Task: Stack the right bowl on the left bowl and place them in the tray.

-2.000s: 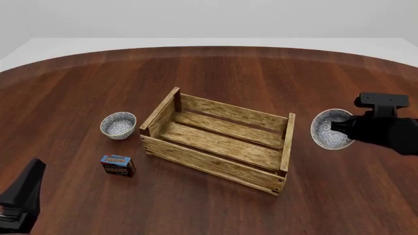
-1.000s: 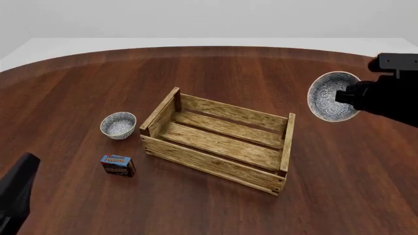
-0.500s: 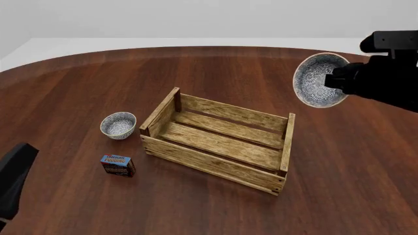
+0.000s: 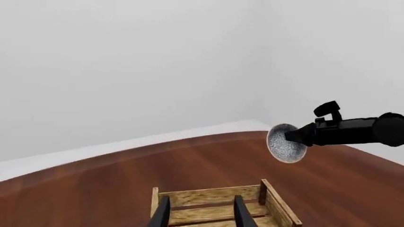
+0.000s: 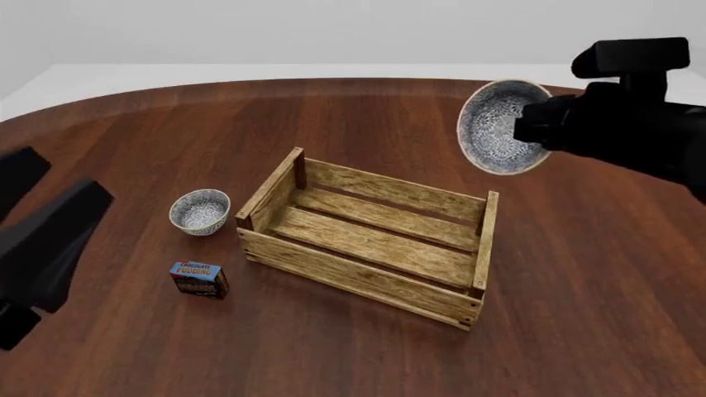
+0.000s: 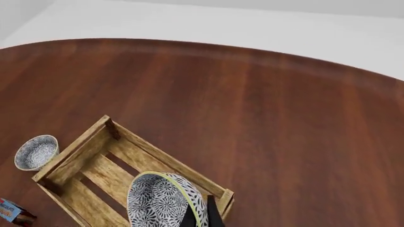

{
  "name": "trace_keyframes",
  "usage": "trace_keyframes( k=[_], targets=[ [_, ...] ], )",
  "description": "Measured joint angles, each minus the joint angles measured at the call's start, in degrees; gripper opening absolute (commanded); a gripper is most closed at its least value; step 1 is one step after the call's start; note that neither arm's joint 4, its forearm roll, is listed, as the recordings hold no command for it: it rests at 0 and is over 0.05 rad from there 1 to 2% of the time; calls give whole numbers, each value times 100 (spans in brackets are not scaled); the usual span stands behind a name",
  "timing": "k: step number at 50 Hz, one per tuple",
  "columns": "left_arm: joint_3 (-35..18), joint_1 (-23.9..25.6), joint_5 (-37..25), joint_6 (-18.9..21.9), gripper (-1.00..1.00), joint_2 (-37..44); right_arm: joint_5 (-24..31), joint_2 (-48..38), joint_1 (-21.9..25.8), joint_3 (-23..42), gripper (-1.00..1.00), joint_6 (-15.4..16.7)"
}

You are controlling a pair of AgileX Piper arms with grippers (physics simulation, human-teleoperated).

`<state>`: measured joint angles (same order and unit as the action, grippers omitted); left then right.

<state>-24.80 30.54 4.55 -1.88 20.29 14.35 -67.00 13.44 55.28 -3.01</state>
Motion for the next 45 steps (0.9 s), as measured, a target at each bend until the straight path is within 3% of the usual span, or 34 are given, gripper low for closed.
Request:
trace_keyframes(
  k=[45],
  targets=[
    [-1267,1245,790,-34,100,2494,-326,-538,771,383,-100,37]
  ],
)
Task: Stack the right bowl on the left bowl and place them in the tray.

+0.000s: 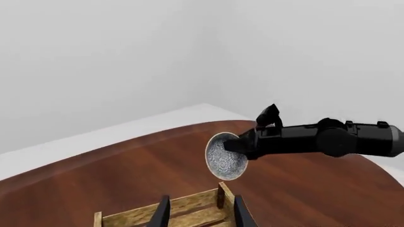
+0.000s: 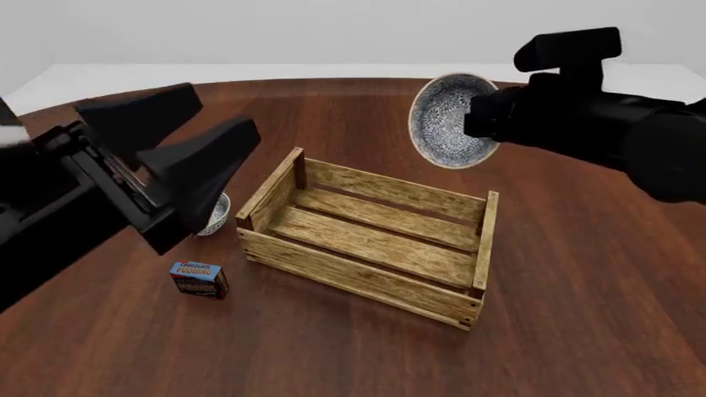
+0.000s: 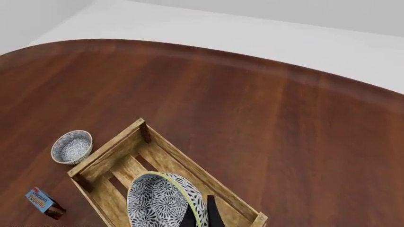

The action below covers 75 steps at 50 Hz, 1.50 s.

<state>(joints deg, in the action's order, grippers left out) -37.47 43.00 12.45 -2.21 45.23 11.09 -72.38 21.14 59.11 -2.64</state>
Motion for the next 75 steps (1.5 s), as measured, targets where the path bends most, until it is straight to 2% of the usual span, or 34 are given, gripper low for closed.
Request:
trace_keyframes(
  k=[26,75],
  targets=[
    [-357,29,309,75,100,703,-97,151,277,-202,-100,-12],
    [-388,125,737,-78,100,1375,-49,859,726,-688,-100,131]
  ],
)
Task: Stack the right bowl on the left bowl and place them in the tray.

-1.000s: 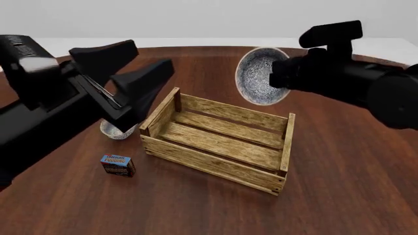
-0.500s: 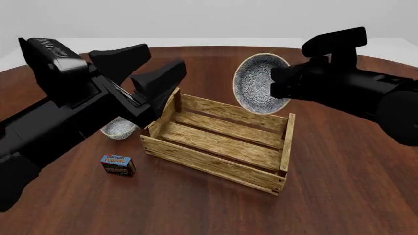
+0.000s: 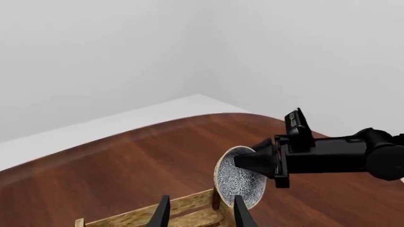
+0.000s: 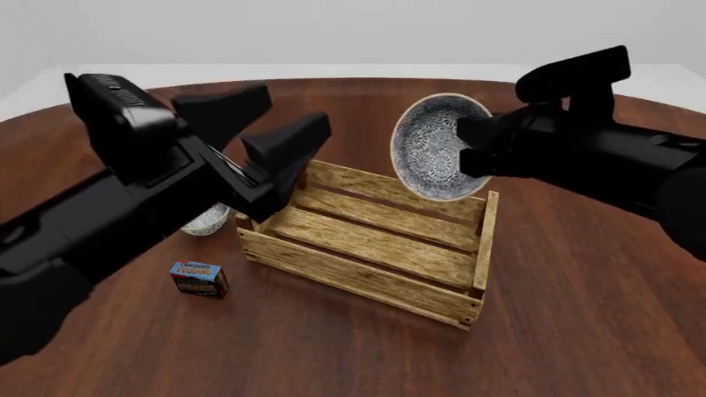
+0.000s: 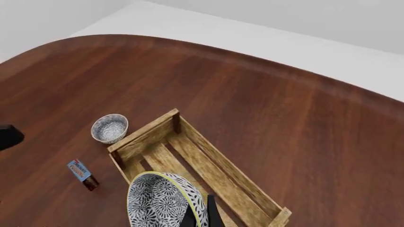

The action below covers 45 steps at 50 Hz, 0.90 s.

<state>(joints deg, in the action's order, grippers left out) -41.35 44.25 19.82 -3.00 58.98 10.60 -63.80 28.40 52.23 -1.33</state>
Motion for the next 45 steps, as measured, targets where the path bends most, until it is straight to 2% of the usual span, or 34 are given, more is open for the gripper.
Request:
trace_keyframes(
  k=[45],
  targets=[
    [-116,392,236,-123,100,672,156,120,496,131,-100,171]
  ],
)
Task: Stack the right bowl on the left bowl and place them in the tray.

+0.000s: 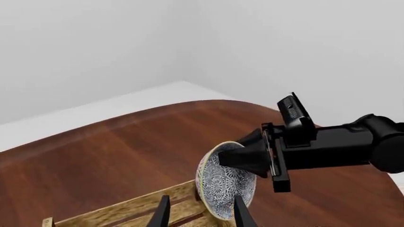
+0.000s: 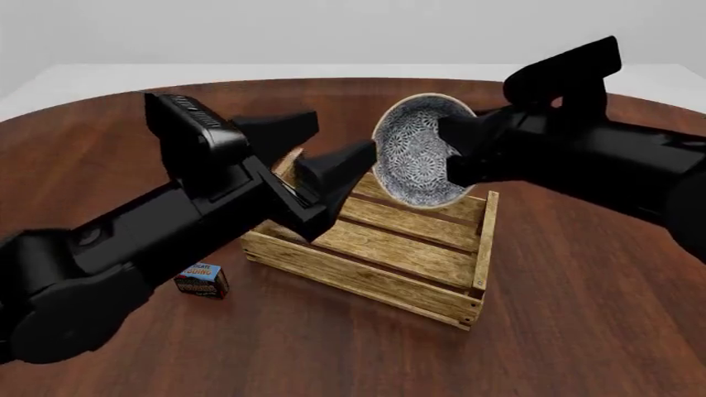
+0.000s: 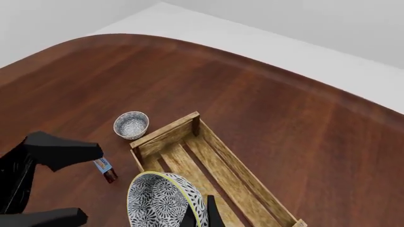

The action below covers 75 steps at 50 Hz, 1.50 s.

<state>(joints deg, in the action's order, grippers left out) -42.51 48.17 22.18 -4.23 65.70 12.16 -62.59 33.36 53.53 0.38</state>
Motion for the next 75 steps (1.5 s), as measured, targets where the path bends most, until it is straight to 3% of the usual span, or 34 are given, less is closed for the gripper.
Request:
trace_keyframes(
  k=[56,57,75],
  targets=[
    [-406,-1,421,-292,100,1273,237,285,495,-78,-100,205],
    [-410,-3,431,-300,-100,1288,241,290,501,-81,-100,208],
    [-410,20,593,-666,-100,1362,252,292,595,-59,-100,368]
  ],
)
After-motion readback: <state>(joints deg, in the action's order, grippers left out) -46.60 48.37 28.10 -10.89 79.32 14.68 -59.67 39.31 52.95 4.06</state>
